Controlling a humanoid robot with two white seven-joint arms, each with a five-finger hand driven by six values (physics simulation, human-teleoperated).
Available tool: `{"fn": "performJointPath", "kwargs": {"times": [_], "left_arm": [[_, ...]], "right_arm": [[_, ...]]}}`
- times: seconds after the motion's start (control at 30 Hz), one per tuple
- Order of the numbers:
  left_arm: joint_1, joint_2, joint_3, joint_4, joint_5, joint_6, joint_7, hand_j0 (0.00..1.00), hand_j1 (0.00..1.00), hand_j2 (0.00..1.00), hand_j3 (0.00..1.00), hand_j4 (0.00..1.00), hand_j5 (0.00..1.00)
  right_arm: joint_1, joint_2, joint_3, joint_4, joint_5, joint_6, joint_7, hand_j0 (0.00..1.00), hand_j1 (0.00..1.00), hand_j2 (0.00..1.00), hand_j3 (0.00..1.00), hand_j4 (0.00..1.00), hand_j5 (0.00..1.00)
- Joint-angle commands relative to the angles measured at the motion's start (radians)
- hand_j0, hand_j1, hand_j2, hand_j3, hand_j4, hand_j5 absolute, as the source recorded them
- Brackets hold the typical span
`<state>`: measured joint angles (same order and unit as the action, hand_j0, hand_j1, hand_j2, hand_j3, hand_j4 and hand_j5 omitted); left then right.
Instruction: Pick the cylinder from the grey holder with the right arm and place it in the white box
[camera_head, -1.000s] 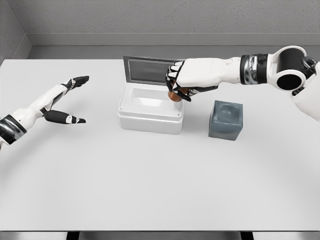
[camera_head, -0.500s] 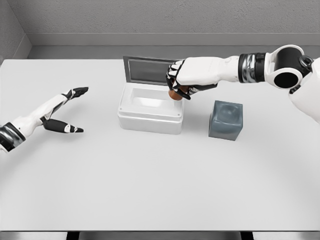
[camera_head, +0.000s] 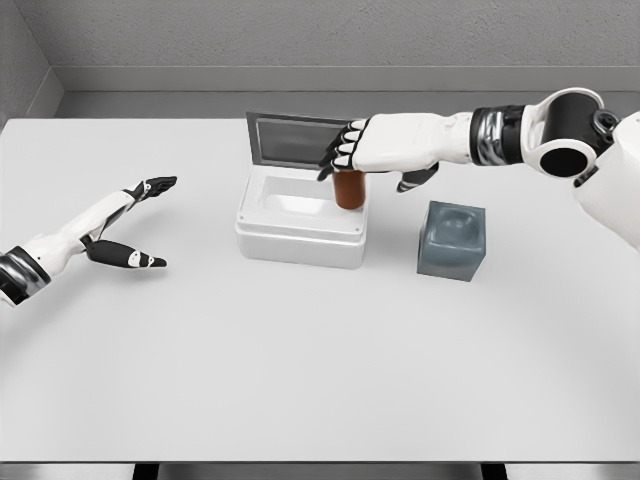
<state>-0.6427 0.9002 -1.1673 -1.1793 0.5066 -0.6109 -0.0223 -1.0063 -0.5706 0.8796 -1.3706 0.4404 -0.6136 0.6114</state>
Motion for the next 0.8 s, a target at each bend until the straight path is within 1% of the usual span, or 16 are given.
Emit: {"fn": "performJointPath", "kwargs": {"times": [0.0, 0.07, 0.17, 0.27, 0.33, 0.43, 0.5, 0.57, 0.67, 0.7, 0.73, 0.77], "left_arm": [[0.0, 0.0, 0.001, 0.0, 0.004, 0.0, -0.001, 1.0, 1.0, 1.0, 1.0, 1.0, 1.0], [0.0, 0.0, 0.001, 0.0, 0.004, 0.0, -0.001, 1.0, 1.0, 1.0, 1.0, 1.0, 1.0], [0.0, -0.001, 0.001, 0.0, 0.004, 0.0, -0.001, 1.0, 1.0, 1.0, 1.0, 1.0, 1.0], [0.0, -0.001, 0.001, 0.0, 0.004, 0.0, -0.001, 1.0, 1.0, 1.0, 1.0, 1.0, 1.0], [0.0, -0.001, 0.001, 0.0, 0.004, 0.0, -0.001, 1.0, 1.0, 1.0, 1.0, 1.0, 1.0], [0.0, -0.001, 0.001, 0.0, 0.004, 0.0, -0.001, 1.0, 1.0, 1.0, 1.0, 1.0, 1.0], [0.0, 0.0, 0.001, 0.0, 0.004, 0.0, -0.001, 1.0, 1.0, 1.0, 1.0, 1.0, 1.0], [0.0, 0.0, 0.001, 0.0, 0.004, 0.0, -0.001, 1.0, 1.0, 1.0, 1.0, 1.0, 1.0], [-0.003, 0.003, 0.001, 0.0, -0.005, 0.0, -0.004, 1.0, 1.0, 1.0, 1.0, 1.0, 1.0], [-0.011, 0.014, 0.003, 0.003, -0.055, 0.0, -0.002, 1.0, 1.0, 1.0, 1.0, 1.0, 1.0], [-0.017, 0.019, 0.003, 0.024, -0.069, 0.0, -0.001, 1.0, 1.0, 1.0, 1.0, 1.0, 1.0], [-0.028, 0.009, 0.006, 0.04, -0.059, 0.0, -0.001, 1.0, 1.0, 1.0, 1.0, 1.0, 1.0]], "right_arm": [[0.0, -0.003, -0.007, -0.011, -0.006, 0.003, 0.0, 1.0, 1.0, 1.0, 1.0, 1.0, 1.0], [0.0, -0.002, -0.045, -0.048, -0.009, 0.003, 0.0, 1.0, 1.0, 1.0, 1.0, 1.0, 1.0], [0.002, -0.002, -0.047, -0.067, -0.011, 0.003, 0.0, 1.0, 1.0, 1.0, 1.0, 1.0, 1.0], [0.012, -0.003, -0.045, -0.108, -0.012, 0.003, 0.0, 1.0, 1.0, 1.0, 1.0, 1.0, 1.0], [0.015, -0.006, -0.045, -0.117, -0.012, 0.003, 0.0, 1.0, 1.0, 1.0, 1.0, 1.0, 1.0], [0.021, -0.023, -0.051, -0.15, -0.012, 0.003, 0.0, 1.0, 1.0, 1.0, 1.0, 1.0, 1.0], [0.04, -0.054, -0.088, -0.208, -0.014, 0.003, 0.0, 1.0, 1.0, 1.0, 1.0, 1.0, 1.0], [0.063, -0.086, -0.093, -0.243, -0.014, 0.003, 0.0, 1.0, 1.0, 1.0, 1.0, 1.0, 1.0], [0.092, -0.169, -0.099, -0.272, -0.06, 0.003, 0.0, 1.0, 1.0, 1.0, 1.0, 1.0, 1.0], [0.115, -0.195, -0.117, -0.272, -0.062, 0.003, 0.0, 1.0, 1.0, 1.0, 1.0, 1.0, 1.0], [0.147, -0.225, -0.16, -0.272, -0.065, 0.003, 0.0, 1.0, 1.0, 1.0, 1.0, 1.0, 1.0], [0.179, -0.262, -0.203, -0.274, -0.068, 0.003, 0.0, 1.0, 1.0, 1.0, 1.0, 1.0, 1.0]]}}
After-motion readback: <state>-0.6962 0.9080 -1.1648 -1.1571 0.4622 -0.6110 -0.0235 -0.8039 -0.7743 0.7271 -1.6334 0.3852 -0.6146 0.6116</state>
